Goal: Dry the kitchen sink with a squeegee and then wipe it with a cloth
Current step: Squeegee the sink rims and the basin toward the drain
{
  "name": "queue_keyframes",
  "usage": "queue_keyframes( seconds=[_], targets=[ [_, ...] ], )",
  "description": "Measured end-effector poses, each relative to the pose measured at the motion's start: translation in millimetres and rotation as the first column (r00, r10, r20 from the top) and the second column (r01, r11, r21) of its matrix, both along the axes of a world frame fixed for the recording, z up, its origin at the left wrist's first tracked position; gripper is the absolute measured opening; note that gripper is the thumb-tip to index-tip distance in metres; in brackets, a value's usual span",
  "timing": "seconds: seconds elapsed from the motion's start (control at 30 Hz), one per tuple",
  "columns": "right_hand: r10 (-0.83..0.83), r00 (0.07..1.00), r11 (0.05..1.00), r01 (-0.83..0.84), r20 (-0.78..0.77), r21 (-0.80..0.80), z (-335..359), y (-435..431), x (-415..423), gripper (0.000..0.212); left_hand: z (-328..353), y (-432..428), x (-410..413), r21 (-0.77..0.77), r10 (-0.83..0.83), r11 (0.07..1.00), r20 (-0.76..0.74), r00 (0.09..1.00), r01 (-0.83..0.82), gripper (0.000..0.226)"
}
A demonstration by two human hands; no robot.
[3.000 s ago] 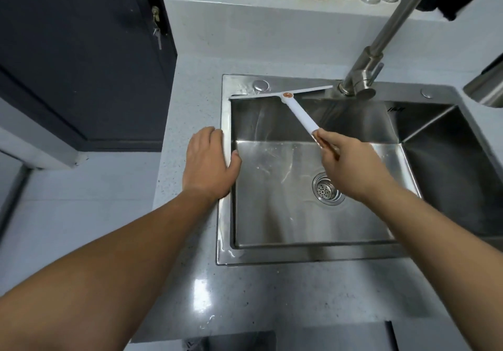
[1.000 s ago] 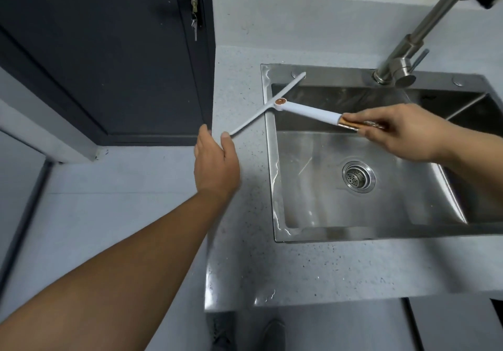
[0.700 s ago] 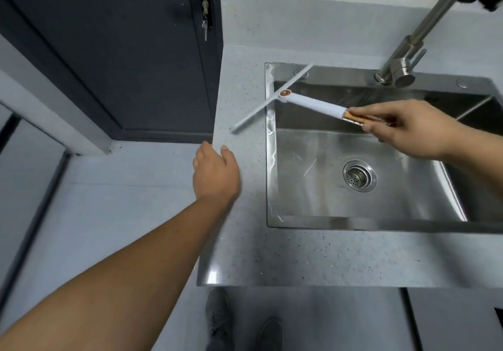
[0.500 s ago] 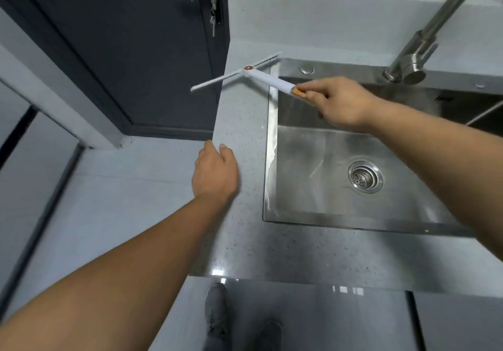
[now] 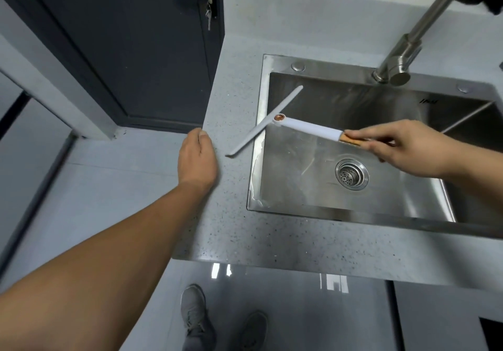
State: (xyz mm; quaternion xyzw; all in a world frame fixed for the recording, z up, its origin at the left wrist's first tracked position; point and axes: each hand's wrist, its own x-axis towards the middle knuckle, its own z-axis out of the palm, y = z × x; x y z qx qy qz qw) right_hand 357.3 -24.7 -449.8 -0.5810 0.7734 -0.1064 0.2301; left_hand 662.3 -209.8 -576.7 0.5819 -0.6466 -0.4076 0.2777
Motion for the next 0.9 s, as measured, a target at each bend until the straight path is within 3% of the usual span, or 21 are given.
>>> queue_keyframes(
  seconds=[0.1,0.23,0.37,0.47,0.57,0.77,0.9],
  targets=[
    [-0.041,0.998,0.998,0.038,0.042,0.054,13,19,-7,0.034,2,2,4,0.023,-0.069,0.997,0.045,0.997,0.069,0.034],
    [-0.097,0.990,0.995,0.098,0.100,0.002,26,26,-8,0.035,2,7,10,0.063,-0.142,0.989,0.110,0.984,0.136,0.059],
    [-0.117,0.993,0.986,0.117,0.005,-0.121,13,-31,32,0.033,-3,17,18,0.035,-0.115,0.993,0.162,0.980,0.111,0.066],
    [-0.108,0.993,0.989,0.113,0.053,-0.099,-2,-88,70,0.034,-10,20,18,0.018,-0.105,0.994,0.215,0.971,0.104,0.067],
    [-0.117,0.993,0.991,0.116,-0.011,-0.065,-17,-104,87,0.038,-14,19,16,-0.001,-0.093,0.995,0.229,0.969,0.096,0.071],
    [-0.160,0.986,0.987,0.159,-0.044,-0.040,-18,-36,79,0.037,-18,18,20,0.021,-0.073,0.997,0.092,0.993,0.071,0.069],
    [-0.159,0.986,0.986,0.161,-0.054,0.035,-4,24,79,0.038,-14,16,26,0.057,-0.034,0.998,-0.078,0.996,0.038,0.061]
  ],
)
